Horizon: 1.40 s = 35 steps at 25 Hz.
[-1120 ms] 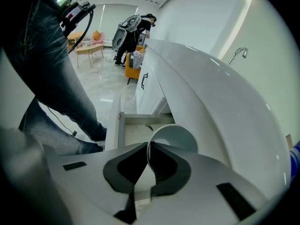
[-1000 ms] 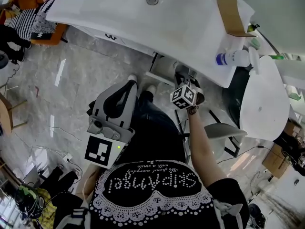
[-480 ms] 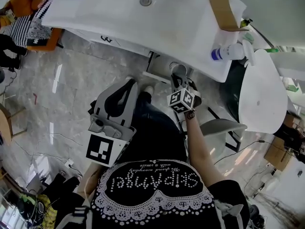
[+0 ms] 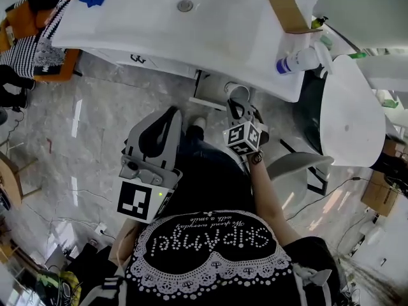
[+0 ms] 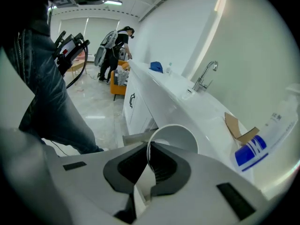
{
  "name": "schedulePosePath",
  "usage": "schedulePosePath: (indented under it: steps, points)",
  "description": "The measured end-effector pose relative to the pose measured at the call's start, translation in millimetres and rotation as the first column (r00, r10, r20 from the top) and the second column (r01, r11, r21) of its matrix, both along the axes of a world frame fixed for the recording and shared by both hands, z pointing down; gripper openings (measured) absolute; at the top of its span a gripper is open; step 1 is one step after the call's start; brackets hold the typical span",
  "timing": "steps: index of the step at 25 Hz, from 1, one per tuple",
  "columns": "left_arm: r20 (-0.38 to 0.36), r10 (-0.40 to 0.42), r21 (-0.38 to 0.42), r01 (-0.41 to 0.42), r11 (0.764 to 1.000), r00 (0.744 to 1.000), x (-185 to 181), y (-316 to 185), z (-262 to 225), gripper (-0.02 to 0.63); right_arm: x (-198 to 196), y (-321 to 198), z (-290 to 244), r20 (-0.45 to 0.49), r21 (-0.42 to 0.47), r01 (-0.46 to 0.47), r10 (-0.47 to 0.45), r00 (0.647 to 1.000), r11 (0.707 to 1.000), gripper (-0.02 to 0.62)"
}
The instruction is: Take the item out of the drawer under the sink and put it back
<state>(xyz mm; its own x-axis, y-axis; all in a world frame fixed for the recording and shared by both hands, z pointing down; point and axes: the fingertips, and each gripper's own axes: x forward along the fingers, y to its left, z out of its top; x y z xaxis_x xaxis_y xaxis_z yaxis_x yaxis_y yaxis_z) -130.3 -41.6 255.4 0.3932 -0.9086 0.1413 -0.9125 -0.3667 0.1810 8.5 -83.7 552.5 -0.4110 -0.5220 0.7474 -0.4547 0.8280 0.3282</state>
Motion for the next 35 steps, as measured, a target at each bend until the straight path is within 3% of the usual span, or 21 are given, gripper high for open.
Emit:
schedulePosePath:
  steps: [14, 23, 35]
  points:
    - [-0.013, 0.041, 0.023, -0.040, 0.999, 0.999, 4, 3, -4, 0.003, -8, 1, -86, 0.224, 0.099, -0.123, 0.099, 0.970, 0.987, 0.026]
    - [-0.026, 0.067, 0.050, -0.066, 0.997, 0.997, 11, 1, -11, 0.003, 7, 0, -141, 0.335, 0.152, -0.221, 0.161, 0.929, 0.963, 0.026]
    - [-0.037, 0.106, 0.076, -0.103, 0.992, 0.994, 18, -6, -17, 0.003, 11, -4, -206, 0.500, 0.191, -0.321, 0.189, 0.845, 0.928, 0.026]
